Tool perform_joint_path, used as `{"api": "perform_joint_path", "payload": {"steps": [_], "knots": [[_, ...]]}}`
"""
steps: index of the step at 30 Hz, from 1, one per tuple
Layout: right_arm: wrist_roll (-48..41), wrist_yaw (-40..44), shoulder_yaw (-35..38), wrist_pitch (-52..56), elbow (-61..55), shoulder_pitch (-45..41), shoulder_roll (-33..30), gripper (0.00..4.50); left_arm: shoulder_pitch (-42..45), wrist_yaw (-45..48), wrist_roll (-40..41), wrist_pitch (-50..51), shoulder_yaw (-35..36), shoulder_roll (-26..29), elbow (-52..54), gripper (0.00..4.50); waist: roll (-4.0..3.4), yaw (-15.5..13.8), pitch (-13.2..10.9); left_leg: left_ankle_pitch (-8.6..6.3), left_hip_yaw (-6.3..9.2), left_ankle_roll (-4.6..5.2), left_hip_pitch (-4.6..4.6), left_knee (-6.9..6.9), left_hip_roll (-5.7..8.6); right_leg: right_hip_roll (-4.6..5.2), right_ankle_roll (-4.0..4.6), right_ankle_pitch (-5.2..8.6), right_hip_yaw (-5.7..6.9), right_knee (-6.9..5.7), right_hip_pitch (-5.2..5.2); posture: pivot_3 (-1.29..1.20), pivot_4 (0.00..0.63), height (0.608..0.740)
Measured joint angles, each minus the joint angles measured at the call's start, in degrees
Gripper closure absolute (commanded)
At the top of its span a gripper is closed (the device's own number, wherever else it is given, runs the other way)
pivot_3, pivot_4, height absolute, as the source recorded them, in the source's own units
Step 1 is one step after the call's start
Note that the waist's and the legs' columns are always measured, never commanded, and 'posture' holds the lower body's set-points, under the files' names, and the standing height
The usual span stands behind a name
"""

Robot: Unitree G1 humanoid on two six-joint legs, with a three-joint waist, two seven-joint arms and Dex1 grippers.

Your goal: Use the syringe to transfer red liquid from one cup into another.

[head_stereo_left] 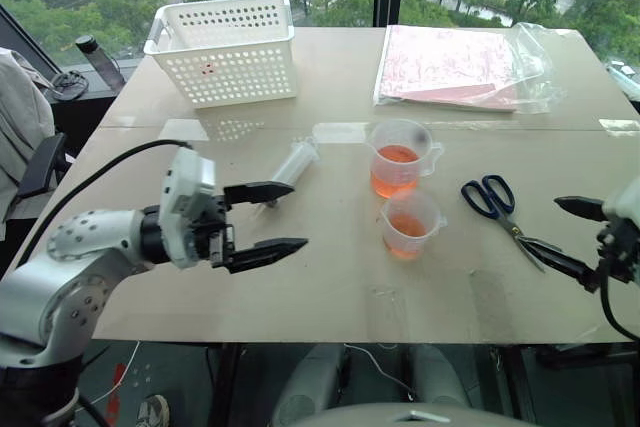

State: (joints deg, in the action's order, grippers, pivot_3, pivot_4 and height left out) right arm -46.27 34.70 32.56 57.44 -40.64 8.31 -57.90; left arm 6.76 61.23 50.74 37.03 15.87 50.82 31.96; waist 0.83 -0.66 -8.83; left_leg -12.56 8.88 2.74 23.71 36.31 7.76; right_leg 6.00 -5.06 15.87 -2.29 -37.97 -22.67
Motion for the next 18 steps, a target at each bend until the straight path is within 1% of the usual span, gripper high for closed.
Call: {"api": "perform_joint_path", "payload": {"steps": [1,2,4,5,6,10,12,17,18], "knots": [[-0.66,-1.35,-1.85,2.27,0.95,-2.6,-0.22,0.0,0.77,-0.05,0.31,0.14,-0.71,-0.03,0.4,0.08,0.0,-0.07,0.0,0.0,-0.01,0.0,0.01,0.0,0.0,0.0,0.0,0.0,-0.01,0.0,-0.01,0.0,0.15,0.74],[-0.97,-3.85,-6.0,6.36,3.14,-7.69,-0.2,0.0,2.01,-0.15,0.65,0.32,-1.52,-0.11,0.67,0.08,0.03,-0.01,-0.02,0.02,-0.01,-0.03,0.01,0.0,0.0,0.0,0.0,0.0,-0.01,0.0,-0.01,0.0,0.15,0.74],[-0.44,-7.6,-11.71,11.66,7.29,-14.76,0.57,0.0,4.37,-0.44,0.91,0.43,-3.15,-0.28,1.0,0.08,0.05,-0.04,-0.04,0.09,-0.01,-0.14,0.04,0.0,0.0,0.0,0.0,0.0,-0.02,0.01,-0.03,0.0,0.15,0.74],[1.49,-10.43,-17.14,15.16,11.68,-20.43,2.08,0.0,6.18,-1.25,1.25,0.68,-3.94,-0.83,1.13,0.08,0.07,-0.03,-0.05,0.13,-0.01,-0.2,0.05,0.0,0.0,0.0,0.0,0.0,-0.02,0.01,-0.04,0.0,0.15,0.74],[1.98,-11.1,-18.43,16.0,12.79,-21.42,2.38,0.0,6.67,-1.48,1.27,0.73,-4.25,-0.92,1.22,0.08,0.07,-0.08,-0.06,0.13,-0.01,-0.21,0.09,0.0,0.0,0.0,0.0,0.0,-0.02,0.01,-0.06,0.0,0.15,0.74],[3.63,-14.24,-22.92,23.28,20.53,-30.3,7.17,0.0,7.56,-2.55,1.34,1.3,-5.24,-1.36,1.27,0.08,0.04,-0.07,-0.1,0.13,-0.03,-0.21,0.12,-0.06,0.01,-0.01,-0.01,-0.01,-0.03,0.0,-0.14,0.0,0.15,0.74],[5.05,-14.79,-24.62,24.89,22.72,-32.15,7.55,0.0,7.7,-3.49,1.89,1.4,-5.18,-1.72,1.27,0.08,0.04,-0.14,-0.1,0.12,0.0,-0.21,0.13,-0.09,0.01,0.0,-0.01,-0.01,-0.02,0.03,-0.15,0.0,0.15,0.74],[7.69,-14.3,-28.18,25.01,25.97,-32.21,7.57,0.0,6.95,-4.51,2.43,1.4,-5.07,-1.69,1.48,0.08,0.03,-0.01,-0.09,0.12,-0.07,-0.2,0.11,-0.07,0.01,-0.01,-0.01,-0.01,-0.02,0.0,-0.16,0.0,0.15,0.74],[8.09,-13.91,-28.24,24.77,26.06,-32.13,7.52,0.51,6.36,-4.75,2.43,1.41,-5.07,-1.69,1.64,0.0,0.03,0.12,-0.09,0.12,-0.12,-0.2,0.08,-0.07,0.01,-0.02,-0.01,-0.01,-0.03,-0.02,-0.16,0.0,0.15,0.74]]}}
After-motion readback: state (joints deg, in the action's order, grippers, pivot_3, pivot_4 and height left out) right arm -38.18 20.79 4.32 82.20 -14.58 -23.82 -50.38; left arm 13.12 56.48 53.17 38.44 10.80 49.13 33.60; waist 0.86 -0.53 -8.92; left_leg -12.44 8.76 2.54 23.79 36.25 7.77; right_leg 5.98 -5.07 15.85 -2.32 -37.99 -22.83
